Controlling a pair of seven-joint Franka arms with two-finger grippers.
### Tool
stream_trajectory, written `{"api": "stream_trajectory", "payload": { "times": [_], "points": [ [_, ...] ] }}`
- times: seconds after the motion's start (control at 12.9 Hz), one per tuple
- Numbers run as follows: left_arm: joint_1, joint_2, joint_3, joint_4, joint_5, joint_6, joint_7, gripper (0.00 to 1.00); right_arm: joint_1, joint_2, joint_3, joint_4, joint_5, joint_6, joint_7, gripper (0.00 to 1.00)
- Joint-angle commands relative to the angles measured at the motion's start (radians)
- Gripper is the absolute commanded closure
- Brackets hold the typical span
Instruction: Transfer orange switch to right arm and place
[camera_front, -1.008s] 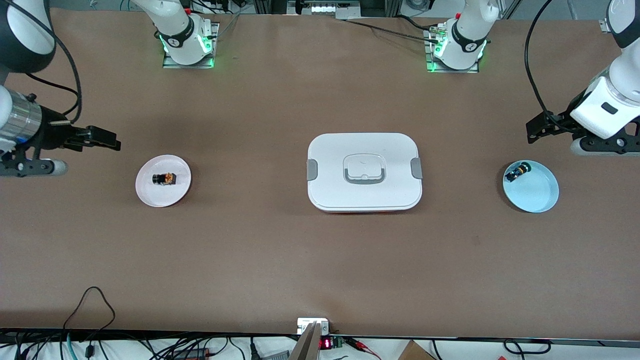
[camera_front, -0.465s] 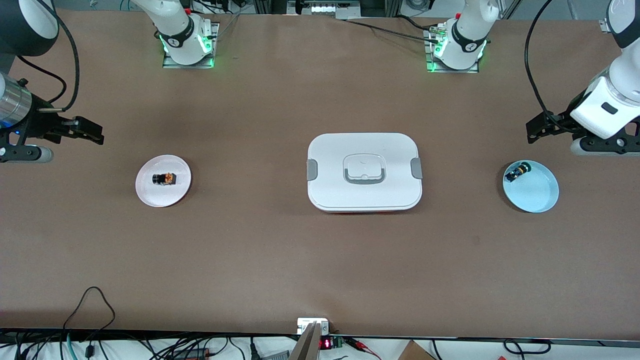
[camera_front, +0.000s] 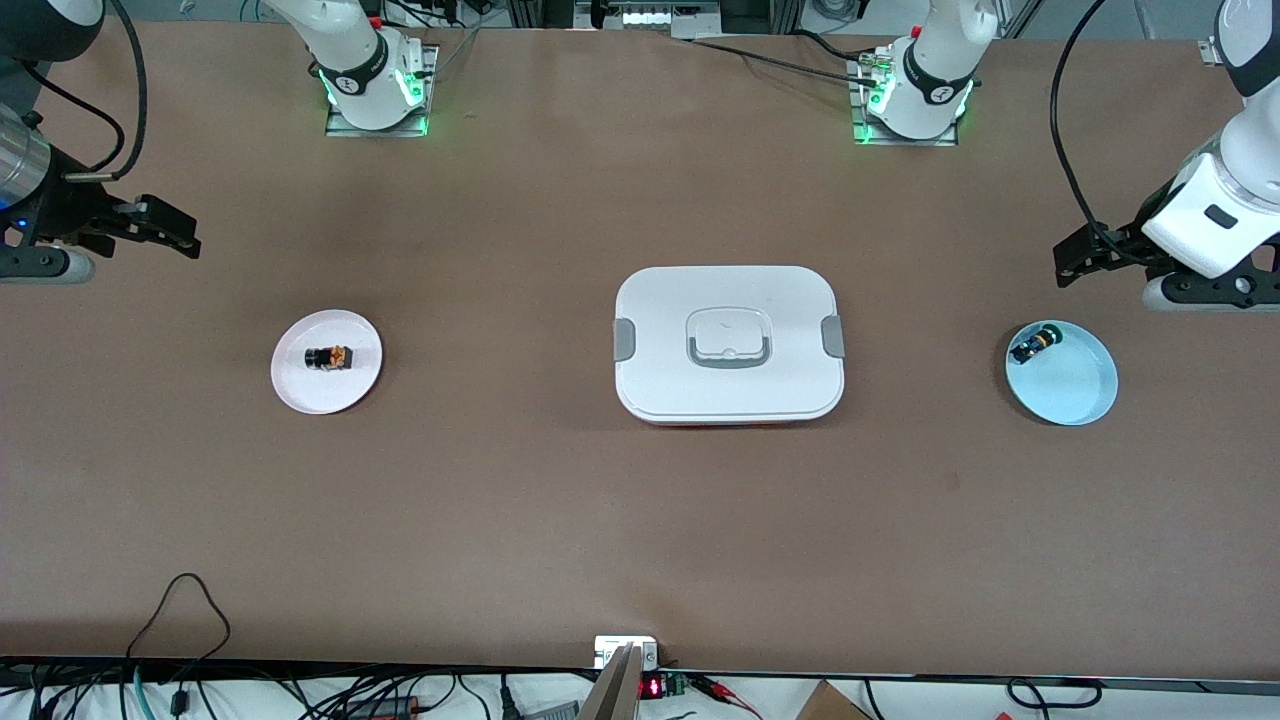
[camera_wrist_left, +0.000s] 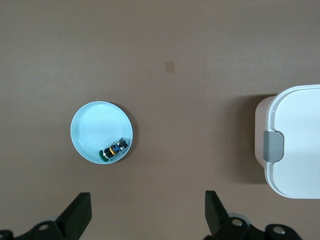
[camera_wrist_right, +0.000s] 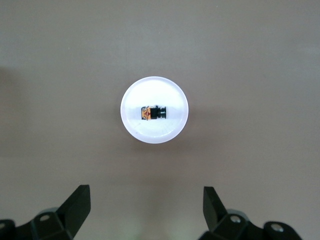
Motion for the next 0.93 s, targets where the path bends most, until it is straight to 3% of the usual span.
{"api": "stream_trajectory", "payload": {
  "times": [0.0,0.31,0.85],
  "points": [
    [0.003,0.001,-0.001,0.013,-0.007,-0.010,-0.004,0.00,0.000,-0.005,-0.006,-0.005,0.025,-0.021,-0.020,0.00],
    [0.004,0.001,-0.001,0.015,-0.010,-0.010,-0.004,0.00,0.002,-0.007,-0.005,0.000,0.022,0.054,-0.023,0.00],
    [0.001,-0.001,-0.001,0.015,-0.005,-0.010,-0.006,0.00,0.011,-0.005,0.000,0.000,0.025,0.043,-0.011,0.00]
  ]
}}
